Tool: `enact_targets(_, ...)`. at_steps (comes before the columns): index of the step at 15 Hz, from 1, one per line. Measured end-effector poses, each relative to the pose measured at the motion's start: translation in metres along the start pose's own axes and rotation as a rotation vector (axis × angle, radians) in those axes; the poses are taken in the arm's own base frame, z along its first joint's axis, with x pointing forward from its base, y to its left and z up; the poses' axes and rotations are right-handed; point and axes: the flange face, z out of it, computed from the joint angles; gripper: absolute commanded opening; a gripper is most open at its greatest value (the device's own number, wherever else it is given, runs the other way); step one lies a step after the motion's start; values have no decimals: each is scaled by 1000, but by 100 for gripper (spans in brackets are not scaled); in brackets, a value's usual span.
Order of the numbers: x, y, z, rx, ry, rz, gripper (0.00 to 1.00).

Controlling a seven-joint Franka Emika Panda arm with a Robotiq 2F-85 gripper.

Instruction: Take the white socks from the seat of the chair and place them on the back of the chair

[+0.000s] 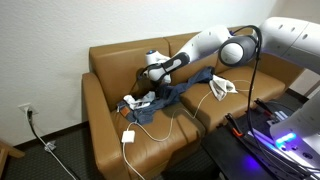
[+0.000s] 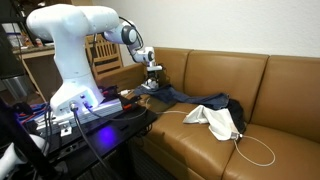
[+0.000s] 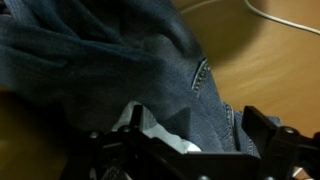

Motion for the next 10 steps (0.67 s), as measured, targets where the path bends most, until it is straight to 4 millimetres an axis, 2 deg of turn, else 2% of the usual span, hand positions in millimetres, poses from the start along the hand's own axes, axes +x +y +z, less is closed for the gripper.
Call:
enact_targets(4,11,-4,-14,-13,17,-8,100)
enact_targets(10,10,4,-9,-86,60,-56,100)
